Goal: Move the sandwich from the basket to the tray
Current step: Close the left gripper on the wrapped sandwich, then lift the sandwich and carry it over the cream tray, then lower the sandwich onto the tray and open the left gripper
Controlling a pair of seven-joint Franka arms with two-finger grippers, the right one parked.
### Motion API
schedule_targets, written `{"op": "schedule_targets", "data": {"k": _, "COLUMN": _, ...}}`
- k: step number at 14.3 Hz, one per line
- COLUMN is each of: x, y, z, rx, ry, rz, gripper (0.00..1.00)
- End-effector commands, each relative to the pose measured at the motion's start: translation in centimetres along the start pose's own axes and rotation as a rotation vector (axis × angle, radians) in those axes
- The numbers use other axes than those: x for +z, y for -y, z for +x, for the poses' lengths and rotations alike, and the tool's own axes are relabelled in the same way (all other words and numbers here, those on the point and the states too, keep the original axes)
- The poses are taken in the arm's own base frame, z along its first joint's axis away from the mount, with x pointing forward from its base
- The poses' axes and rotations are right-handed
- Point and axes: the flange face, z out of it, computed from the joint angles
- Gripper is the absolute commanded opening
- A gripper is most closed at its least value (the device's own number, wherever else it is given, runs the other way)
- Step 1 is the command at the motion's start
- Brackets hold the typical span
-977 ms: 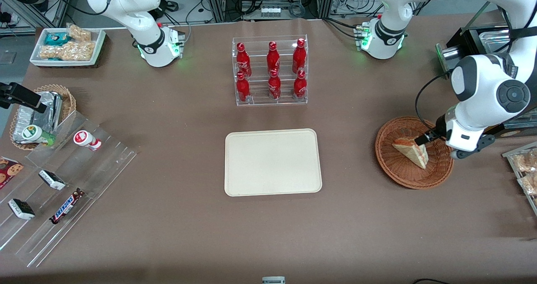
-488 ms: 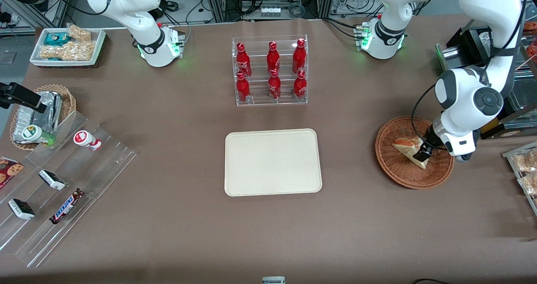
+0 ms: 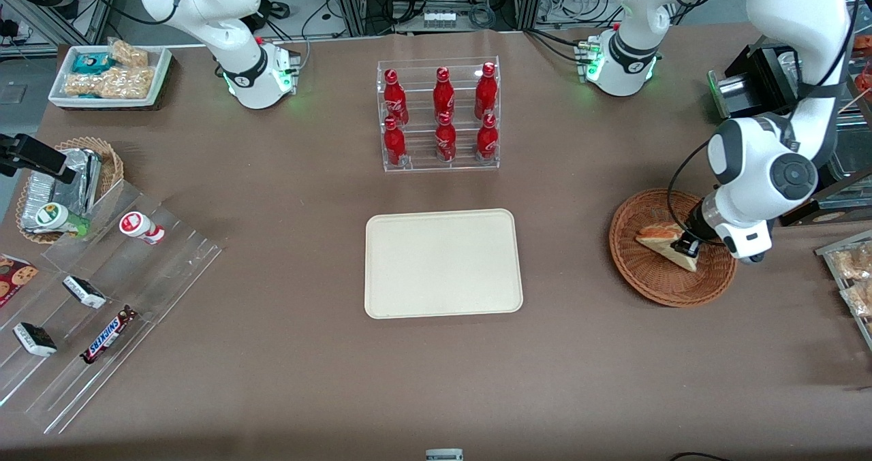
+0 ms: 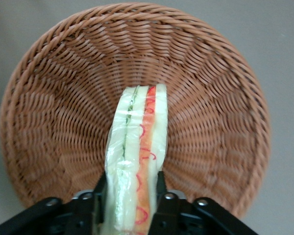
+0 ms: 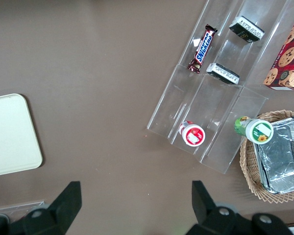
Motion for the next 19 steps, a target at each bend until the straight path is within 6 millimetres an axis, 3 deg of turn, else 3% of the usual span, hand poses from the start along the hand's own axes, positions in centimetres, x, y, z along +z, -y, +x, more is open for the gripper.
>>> {"op": "schedule_targets", "data": {"k": 1, "x": -5.1, "y": -3.9, "z": -2.7, "rx": 0.06, "ry": 0.019, "rz": 0.018, "gripper": 0.06}}
{"op": "schedule_targets", "data": {"k": 3, "x": -6.7, "y": -6.7, "z": -6.3, "rx": 0.136, "ry": 0.014, "rz": 0.001, "gripper": 0.06}}
{"op": "schedule_targets", "data": {"k": 6, "x": -7.0, "y": -11.4, "z": -14.5, "rx": 0.291, "ry": 0.023, "rz": -0.029, "gripper": 0.07}}
{"op": "schedule_targets", "data": {"k": 10, "x": -4.6, "y": -18.5, "z": -26.9, "rx": 0.523, "ry": 0.06, "rz": -0.075, "gripper": 0.07}}
{"op": "schedule_targets", "data": {"k": 12, "x": -2.6, "y": -20.7, "z": -31.9, "rx": 0.722, "ry": 0.019, "rz": -0.093, "gripper": 0.09}}
{"op": "schedule_targets", "data": {"k": 14, "x": -1.9, "y": -23.2, "z": -37.0, "rx": 0.809, "ry": 0.024, "rz": -0.127, "gripper": 0.09}}
{"op": "schedule_targets", "data": {"k": 17, "x": -0.3, "y": -25.5, "z": -41.6, "rx": 0.885, "ry": -0.003, "rz": -0.148, "gripper": 0.09}}
{"op": "schedule_targets", "data": {"k": 19, "x": 1.4, "y": -25.9, "z": -43.4, "rx": 0.922, "ry": -0.018, "rz": -0.131, "gripper": 0.09}}
